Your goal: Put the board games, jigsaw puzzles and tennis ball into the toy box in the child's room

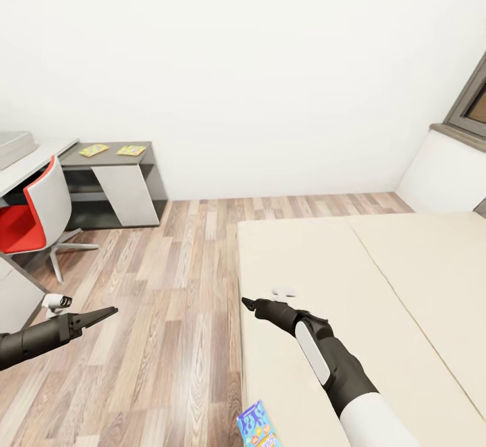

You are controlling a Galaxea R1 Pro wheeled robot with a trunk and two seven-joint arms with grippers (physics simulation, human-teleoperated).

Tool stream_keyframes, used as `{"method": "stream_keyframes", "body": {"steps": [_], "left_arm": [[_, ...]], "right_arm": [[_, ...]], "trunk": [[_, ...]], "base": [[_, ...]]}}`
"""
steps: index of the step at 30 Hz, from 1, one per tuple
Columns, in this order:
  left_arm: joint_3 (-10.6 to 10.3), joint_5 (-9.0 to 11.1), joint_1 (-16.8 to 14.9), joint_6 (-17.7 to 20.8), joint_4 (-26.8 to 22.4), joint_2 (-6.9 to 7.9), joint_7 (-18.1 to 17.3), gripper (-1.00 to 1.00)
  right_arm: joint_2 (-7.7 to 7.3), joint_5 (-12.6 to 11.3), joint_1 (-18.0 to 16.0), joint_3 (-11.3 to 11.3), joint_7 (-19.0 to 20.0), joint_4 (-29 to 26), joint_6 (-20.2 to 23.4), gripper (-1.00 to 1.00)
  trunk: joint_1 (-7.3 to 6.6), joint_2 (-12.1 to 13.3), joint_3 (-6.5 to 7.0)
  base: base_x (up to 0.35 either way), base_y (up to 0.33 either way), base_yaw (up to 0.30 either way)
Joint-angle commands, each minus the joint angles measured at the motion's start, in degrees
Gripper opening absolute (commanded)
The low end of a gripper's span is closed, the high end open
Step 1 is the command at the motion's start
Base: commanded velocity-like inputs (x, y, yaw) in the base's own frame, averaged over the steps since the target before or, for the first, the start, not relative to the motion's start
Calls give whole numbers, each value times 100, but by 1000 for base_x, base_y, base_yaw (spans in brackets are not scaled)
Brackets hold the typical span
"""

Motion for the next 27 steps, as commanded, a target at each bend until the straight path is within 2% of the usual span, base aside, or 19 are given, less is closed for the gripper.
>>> {"method": "stream_keyframes", "body": {"steps": [1, 27], "left_arm": [[1, -5, -4, 60, -1, 0, -25, 100], [-7, -7, -4, 59, -1, -4, -25, 100]], "right_arm": [[1, -23, -3, -4, 2, -5, 29, 100], [-2, -18, -3, -12, 2, -5, 35, 100]], "trunk": [[3, -10, -1], [3, -10, 245]], "base": [[0, 0, 0], [0, 0, 0]]}}
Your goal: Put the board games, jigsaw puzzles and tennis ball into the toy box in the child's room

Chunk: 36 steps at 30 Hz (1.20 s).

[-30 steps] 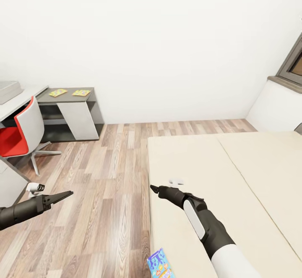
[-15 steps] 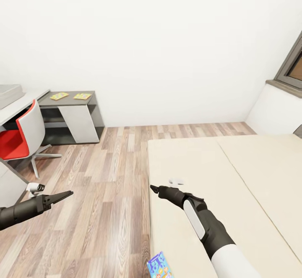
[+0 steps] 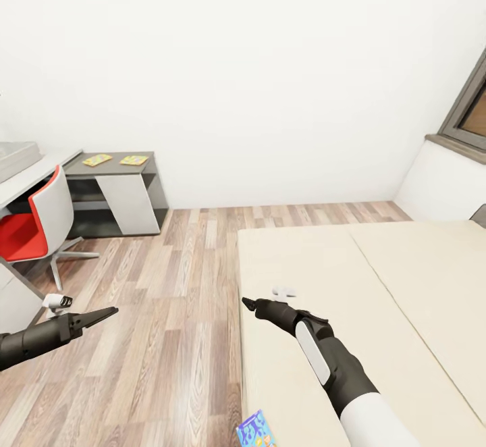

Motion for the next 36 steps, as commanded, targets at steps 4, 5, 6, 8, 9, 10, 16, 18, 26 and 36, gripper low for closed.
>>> {"method": "stream_keyframes", "body": {"steps": [4, 5, 6, 8, 9, 10, 16, 18, 26, 36], "left_arm": [[0, -7, -4, 61, -1, 3, -25, 100], [0, -6, -4, 61, -1, 1, -25, 100], [0, -6, -4, 61, -1, 0, -25, 100], [0, -4, -4, 61, -1, -2, -25, 100], [0, -4, -4, 61, -1, -3, -25, 100], [0, -3, -4, 61, -1, -3, -25, 100], [4, -9, -4, 61, -1, 2, -25, 100], [2, -10, -4, 61, -1, 3, -25, 100], [0, -7, -4, 61, -1, -3, -25, 100], [1, -11, -4, 61, -1, -1, -25, 100]], "right_arm": [[3, -22, -4, -4, 2, -5, 30, 100], [1, -22, -4, -4, 2, -5, 30, 100], [0, -23, -4, -4, 2, -5, 30, 100], [1, -25, -4, -4, 2, -5, 30, 100], [-1, -26, -4, -4, 2, -5, 30, 100], [-2, -25, -4, -4, 2, -5, 30, 100], [2, -21, -4, -2, 2, -5, 30, 100], [3, -20, -4, -3, 2, -5, 30, 100], [0, -28, -4, -4, 2, -5, 30, 100], [-2, -28, -4, -4, 2, -5, 30, 100]], "trunk": [[4, -11, 27], [4, -11, 37], [4, -11, 46], [4, -11, 65], [4, -11, 75], [4, -11, 84], [4, -11, 141], [4, -11, 160], [4, -11, 235], [4, -11, 284]], "base": [[0, 0, 0], [0, 0, 0], [0, 0, 0], [0, 0, 13], [0, 0, 33], [0, 0, 40], [0, 0, 55], [0, 0, 66], [0, 0, 69], [0, 0, 59]]}}
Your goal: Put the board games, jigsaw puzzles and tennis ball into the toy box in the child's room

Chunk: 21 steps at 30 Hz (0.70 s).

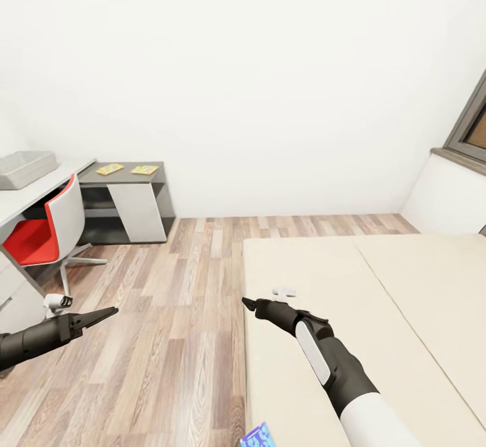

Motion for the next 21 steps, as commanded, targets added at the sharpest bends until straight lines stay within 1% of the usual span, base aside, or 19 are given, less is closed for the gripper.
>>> {"method": "stream_keyframes", "body": {"steps": [1, 21], "left_arm": [[1, -6, -4, 61, -1, 0, -25, 100], [-5, -15, -4, 61, -1, -9, -25, 100]], "right_arm": [[0, -24, -4, -4, 2, -5, 30, 100], [-3, -32, -4, -5, 2, -5, 30, 100]], "trunk": [[3, -12, -10], [3, -12, -7]], "base": [[0, 0, 23], [0, 0, 3]]}}
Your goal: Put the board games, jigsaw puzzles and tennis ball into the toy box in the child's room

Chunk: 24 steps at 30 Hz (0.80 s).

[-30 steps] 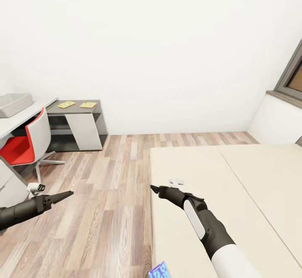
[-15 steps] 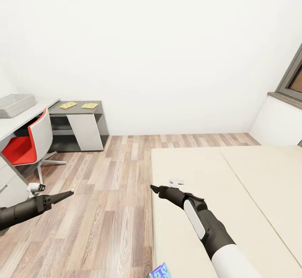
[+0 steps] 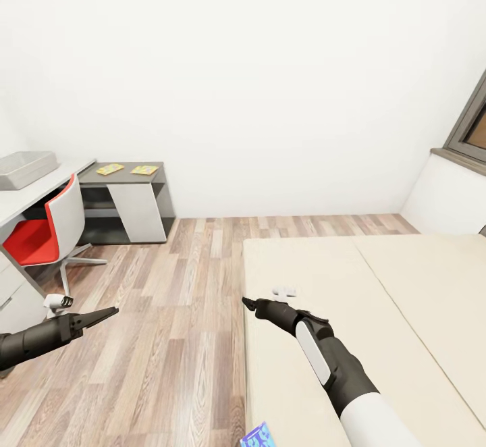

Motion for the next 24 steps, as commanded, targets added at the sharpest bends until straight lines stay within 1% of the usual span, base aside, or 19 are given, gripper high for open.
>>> {"method": "stream_keyframes", "body": {"steps": [1, 8, 12, 17, 24], "left_arm": [[2, -6, -4, 61, -1, 2, -25, 100], [0, -6, -4, 61, -1, 1, -25, 100], [1, -6, -4, 62, -1, 3, -25, 100], [8, -6, -4, 61, -1, 12, -25, 100], [7, -6, -4, 61, -1, 14, -25, 100]], "right_arm": [[1, -24, -4, -4, 2, -5, 30, 100], [1, -24, -4, -4, 2, -5, 30, 100], [1, -26, -4, -4, 2, -5, 30, 100], [1, -26, -4, -33, 2, -5, 30, 100], [1, -25, -4, -133, 10, -5, 30, 100]], "trunk": [[3, -12, -12], [3, -12, -12], [3, -12, -12], [3, -12, -12], [3, -12, -12]], "base": [[0, 0, 0], [0, 7, 0], [0, 78, 0], [0, 157, 0], [0, 216, 0]]}}
